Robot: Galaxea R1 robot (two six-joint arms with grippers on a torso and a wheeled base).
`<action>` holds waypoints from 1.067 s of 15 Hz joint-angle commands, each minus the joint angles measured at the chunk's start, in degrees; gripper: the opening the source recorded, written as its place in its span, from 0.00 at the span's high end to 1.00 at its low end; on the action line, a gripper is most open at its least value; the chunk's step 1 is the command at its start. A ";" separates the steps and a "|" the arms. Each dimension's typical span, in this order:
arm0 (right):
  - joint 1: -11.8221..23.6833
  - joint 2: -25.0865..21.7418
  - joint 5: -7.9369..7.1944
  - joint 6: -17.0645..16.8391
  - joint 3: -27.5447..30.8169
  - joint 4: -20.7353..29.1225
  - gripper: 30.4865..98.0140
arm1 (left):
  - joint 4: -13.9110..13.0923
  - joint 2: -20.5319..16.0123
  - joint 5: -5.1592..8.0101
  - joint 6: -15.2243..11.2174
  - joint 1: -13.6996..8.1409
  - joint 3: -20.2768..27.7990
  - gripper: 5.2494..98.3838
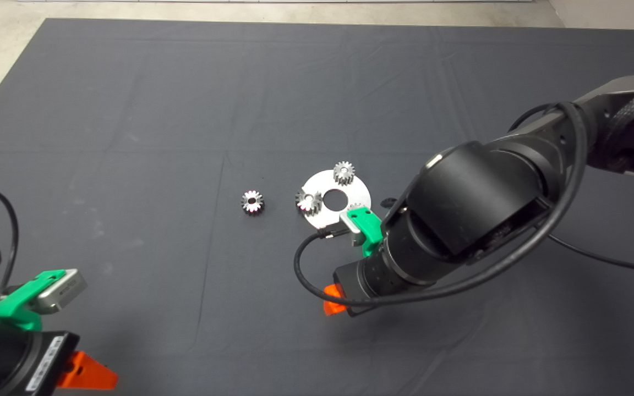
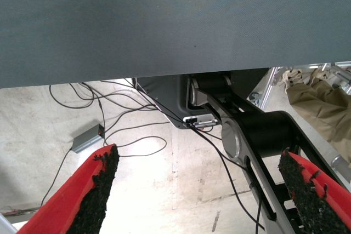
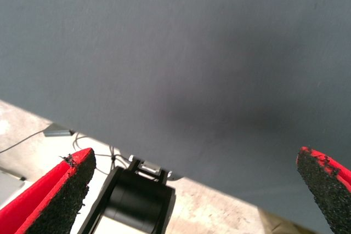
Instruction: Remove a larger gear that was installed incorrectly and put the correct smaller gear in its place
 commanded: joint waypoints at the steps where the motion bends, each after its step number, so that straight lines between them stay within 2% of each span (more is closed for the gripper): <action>1: 1.46 -0.11 -6.11 -6.09 -5.81 -1.42 0.02 | -0.82 -0.02 0.23 -0.43 -0.75 0.68 0.26; 2: 1.46 0.07 -6.11 -7.96 -8.32 -1.86 0.02 | -0.81 -0.02 0.23 -0.43 -0.54 0.68 0.26; 5: 1.55 1.97 -6.11 -16.81 -17.00 -4.22 0.02 | -0.82 -0.02 0.23 -0.52 -0.54 0.68 0.26; 6: 2.32 2.66 -6.11 -18.22 -18.23 -5.95 0.02 | -0.82 -0.02 0.23 -0.52 -0.54 0.68 0.26; 8: 2.96 3.51 -6.11 -18.36 -18.64 -8.67 0.02 | -0.82 -0.11 0.23 -0.52 -0.61 0.59 0.26; 11: 2.08 5.26 -6.02 -18.36 -20.48 -13.34 0.02 | -0.73 -0.02 0.41 -0.52 -0.54 -0.11 0.26; 13: 0.76 5.71 -6.02 -18.36 -21.63 -14.26 0.02 | -0.73 0.25 0.41 -0.52 -0.54 -0.20 0.26; 16: 0.57 9.04 -6.02 -18.89 -25.85 -16.28 0.02 | -0.73 0.86 0.41 -0.52 -0.54 -0.20 0.26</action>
